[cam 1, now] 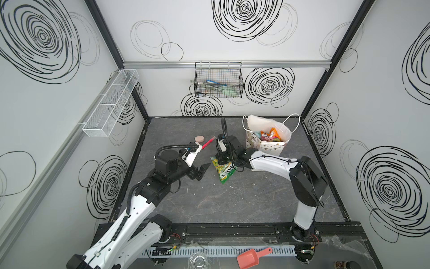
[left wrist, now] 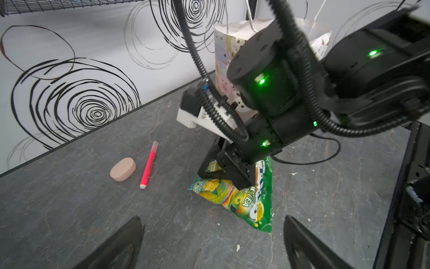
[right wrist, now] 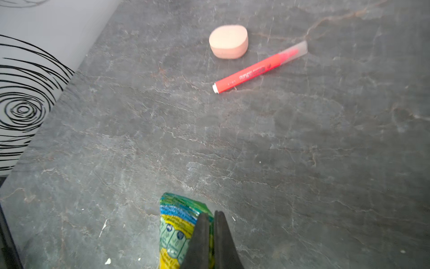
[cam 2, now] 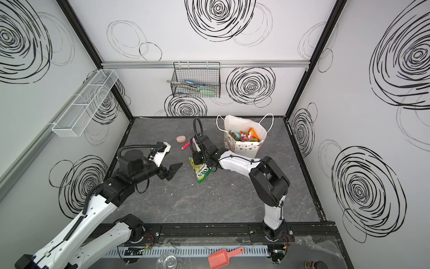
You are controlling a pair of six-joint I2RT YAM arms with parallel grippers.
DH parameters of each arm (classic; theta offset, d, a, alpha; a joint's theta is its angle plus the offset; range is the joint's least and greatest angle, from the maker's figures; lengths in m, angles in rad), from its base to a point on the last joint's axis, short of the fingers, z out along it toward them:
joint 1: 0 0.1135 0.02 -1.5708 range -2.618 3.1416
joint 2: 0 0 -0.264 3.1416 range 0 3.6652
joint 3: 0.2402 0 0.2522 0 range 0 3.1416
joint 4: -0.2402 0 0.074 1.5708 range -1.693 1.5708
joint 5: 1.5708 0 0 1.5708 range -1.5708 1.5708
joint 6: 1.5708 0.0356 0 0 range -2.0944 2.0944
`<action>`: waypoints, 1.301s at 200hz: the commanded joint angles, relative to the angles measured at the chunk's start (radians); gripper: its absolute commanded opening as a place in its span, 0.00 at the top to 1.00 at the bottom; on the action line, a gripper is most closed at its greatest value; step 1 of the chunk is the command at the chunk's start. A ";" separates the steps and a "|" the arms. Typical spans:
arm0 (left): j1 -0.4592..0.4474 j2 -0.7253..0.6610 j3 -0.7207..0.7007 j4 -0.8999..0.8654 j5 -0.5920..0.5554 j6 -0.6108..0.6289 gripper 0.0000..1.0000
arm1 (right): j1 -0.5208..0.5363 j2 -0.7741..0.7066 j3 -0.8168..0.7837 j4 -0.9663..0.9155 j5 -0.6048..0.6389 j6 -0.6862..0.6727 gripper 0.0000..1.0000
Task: Take the snacks out of the paper bag
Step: Place the snack at the center of the table.
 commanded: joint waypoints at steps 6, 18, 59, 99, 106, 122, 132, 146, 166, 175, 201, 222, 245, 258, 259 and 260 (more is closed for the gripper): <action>0.009 0.028 0.004 0.031 0.055 0.002 0.04 | 0.007 0.041 -0.002 0.047 -0.030 0.038 1.00; 0.008 0.044 0.009 0.022 0.052 0.003 0.04 | 0.007 0.054 -0.020 0.062 -0.024 0.039 1.00; 0.009 0.100 0.024 -0.003 0.019 -0.003 0.04 | 0.007 0.087 -0.028 0.046 -0.015 0.038 0.78; 0.009 0.104 0.023 0.000 0.026 -0.004 0.04 | 0.007 0.047 -0.015 0.011 0.002 0.038 0.64; 0.010 0.102 0.023 0.001 0.030 -0.005 0.04 | 0.007 0.032 -0.013 0.005 0.004 0.037 0.62; 0.011 0.100 0.023 0.004 0.050 -0.004 0.04 | 0.007 -0.010 -0.008 -0.005 0.007 0.033 0.55; 0.011 0.099 0.023 0.007 0.060 -0.004 0.04 | 0.008 -0.037 -0.001 -0.017 0.004 0.025 0.51; 0.011 0.096 0.023 0.009 0.066 -0.004 0.04 | 0.007 -0.076 0.015 -0.039 0.007 0.013 0.46; 0.012 0.084 0.020 0.016 0.082 -0.005 0.04 | 0.007 -0.137 0.042 -0.075 0.020 -0.006 0.41; 0.012 0.078 0.018 0.020 0.090 -0.004 0.04 | 0.007 -0.166 0.054 -0.089 0.027 -0.014 0.38; 0.012 0.062 0.013 0.035 0.121 -0.008 0.04 | 0.007 -0.268 0.049 -0.059 0.026 -0.064 0.32; 0.012 0.051 0.010 0.043 0.134 -0.011 0.04 | 0.006 -0.351 0.029 0.000 0.020 -0.068 0.28; 0.012 0.041 0.007 0.049 0.150 -0.011 0.04 | -0.003 -0.414 0.079 -0.018 0.036 -0.074 0.27; 0.012 0.034 0.006 0.054 0.174 -0.010 0.04 | -0.012 -0.448 0.108 -0.030 0.060 -0.094 0.27; 0.012 0.034 0.006 0.054 0.175 -0.010 0.04 | -0.013 -0.451 0.109 -0.030 0.064 -0.095 0.27; 0.011 0.032 0.006 0.054 0.178 -0.011 0.04 | -0.015 -0.453 0.112 -0.030 0.066 -0.096 0.26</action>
